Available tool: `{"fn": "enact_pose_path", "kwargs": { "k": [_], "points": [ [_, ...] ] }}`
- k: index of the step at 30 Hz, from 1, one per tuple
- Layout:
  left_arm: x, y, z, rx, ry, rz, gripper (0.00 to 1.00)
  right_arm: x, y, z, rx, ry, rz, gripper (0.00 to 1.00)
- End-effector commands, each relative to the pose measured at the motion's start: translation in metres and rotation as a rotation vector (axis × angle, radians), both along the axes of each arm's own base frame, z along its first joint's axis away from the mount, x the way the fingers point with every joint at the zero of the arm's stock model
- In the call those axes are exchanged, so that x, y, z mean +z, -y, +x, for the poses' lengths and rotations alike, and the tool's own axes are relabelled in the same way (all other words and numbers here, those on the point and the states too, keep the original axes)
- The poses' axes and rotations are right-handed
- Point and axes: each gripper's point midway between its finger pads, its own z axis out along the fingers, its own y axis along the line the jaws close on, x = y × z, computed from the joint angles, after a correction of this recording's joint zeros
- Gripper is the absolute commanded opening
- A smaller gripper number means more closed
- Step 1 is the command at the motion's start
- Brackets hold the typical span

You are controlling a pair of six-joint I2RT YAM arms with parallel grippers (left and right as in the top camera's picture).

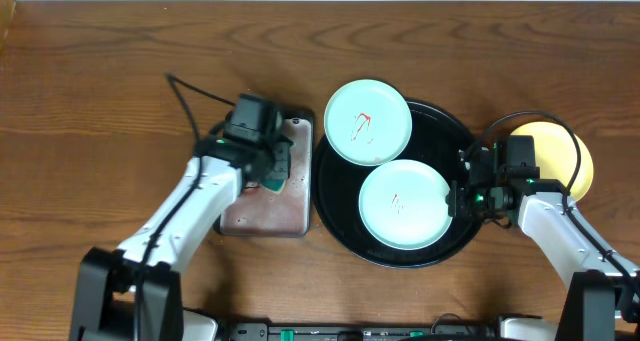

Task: Clean dirty plates on tray and stack at the side
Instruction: 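Scrub the green plate with the sponge in the left gripper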

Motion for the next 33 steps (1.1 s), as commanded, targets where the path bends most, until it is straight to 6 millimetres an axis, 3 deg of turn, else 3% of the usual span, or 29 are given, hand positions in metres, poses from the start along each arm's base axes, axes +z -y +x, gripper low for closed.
{"fn": "enact_pose_path", "kwargs": {
  "k": [1, 7, 14, 19, 25, 29, 33],
  "points": [
    [-0.001, -0.014, 0.002, 0.037, 0.025, 0.149, 0.07, -0.001, -0.003, -0.003, 0.009, -0.007, 0.004, 0.01],
    [0.03, 0.011, 0.001, -0.038, 0.026, 0.147, 0.08, -0.001, -0.003, -0.003, 0.009, -0.009, 0.004, 0.01],
    [0.042, 0.112, -0.012, -0.215, 0.084, -0.067, 0.07, -0.002, -0.003, -0.005, 0.009, -0.016, 0.004, 0.01],
    [0.027, 0.17, -0.023, -0.244, 0.087, -0.147, 0.07, -0.002, -0.003, -0.005, 0.009, -0.017, 0.004, 0.01],
    [0.003, 0.242, -0.058, -0.403, 0.025, -0.295, 0.07, -0.002, -0.003, -0.006, 0.009, -0.02, 0.004, 0.01],
    [-0.011, 0.267, -0.069, -0.459, 0.036, -0.31, 0.07, -0.002, -0.003, -0.006, 0.009, -0.02, 0.004, 0.01],
    [-0.03, 0.272, -0.073, -0.469, 0.023, -0.287, 0.07, -0.002, -0.003, -0.007, 0.009, -0.025, 0.004, 0.01]
  ]
}}
